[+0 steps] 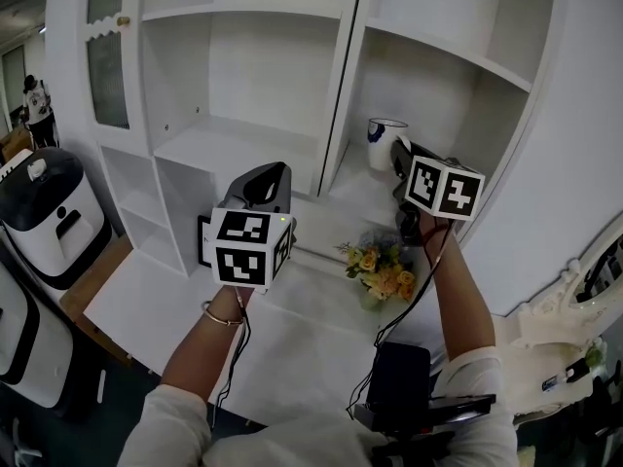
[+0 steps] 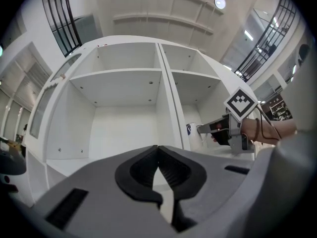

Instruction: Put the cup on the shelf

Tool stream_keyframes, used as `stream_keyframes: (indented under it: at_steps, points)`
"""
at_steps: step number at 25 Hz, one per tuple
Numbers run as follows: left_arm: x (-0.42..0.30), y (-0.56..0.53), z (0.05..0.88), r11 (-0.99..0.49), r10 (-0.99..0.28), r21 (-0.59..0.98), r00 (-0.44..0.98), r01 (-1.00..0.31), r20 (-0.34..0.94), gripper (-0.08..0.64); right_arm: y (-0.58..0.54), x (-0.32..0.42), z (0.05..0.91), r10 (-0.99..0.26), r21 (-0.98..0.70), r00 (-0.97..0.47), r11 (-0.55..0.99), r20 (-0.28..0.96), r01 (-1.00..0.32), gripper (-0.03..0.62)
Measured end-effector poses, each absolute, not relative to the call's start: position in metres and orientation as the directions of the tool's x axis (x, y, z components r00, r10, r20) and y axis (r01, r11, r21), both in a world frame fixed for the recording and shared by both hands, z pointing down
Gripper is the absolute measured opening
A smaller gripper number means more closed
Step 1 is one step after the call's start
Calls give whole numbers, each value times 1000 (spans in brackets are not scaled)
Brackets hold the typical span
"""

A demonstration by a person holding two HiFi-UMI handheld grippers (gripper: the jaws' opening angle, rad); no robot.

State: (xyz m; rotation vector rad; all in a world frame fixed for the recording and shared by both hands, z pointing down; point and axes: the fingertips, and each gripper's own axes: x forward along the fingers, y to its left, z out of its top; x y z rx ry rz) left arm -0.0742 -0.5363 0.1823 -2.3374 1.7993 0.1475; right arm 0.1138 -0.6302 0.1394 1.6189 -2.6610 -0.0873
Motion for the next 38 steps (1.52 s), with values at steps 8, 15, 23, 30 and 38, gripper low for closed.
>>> stream_keyframes:
  at_steps: [8,15,23,30,38]
  points:
    - [-74,-550,186,-250,-949,-93,263,-964,-173,8,-661,108,144,-885,64,-463,466,49,-883,74]
    - [-75,-551,189,-251,-949,-84,262,-964,-174,8,-678,104,154,-870,14,-479,484,115,-875,74]
    - [-84,-548,198,-231,-957,-65,239,-971,-166,8,-677,103,157,-868,13,-477,483,139,-876,75]
    - [-84,-540,204,-231,-959,-53,236,-972,-156,8,-672,106,163,-867,-28,-467,470,171,-882,80]
    - [-85,-532,214,-233,-961,-36,236,-972,-142,8,-664,104,168,-859,-33,-470,474,204,-880,85]
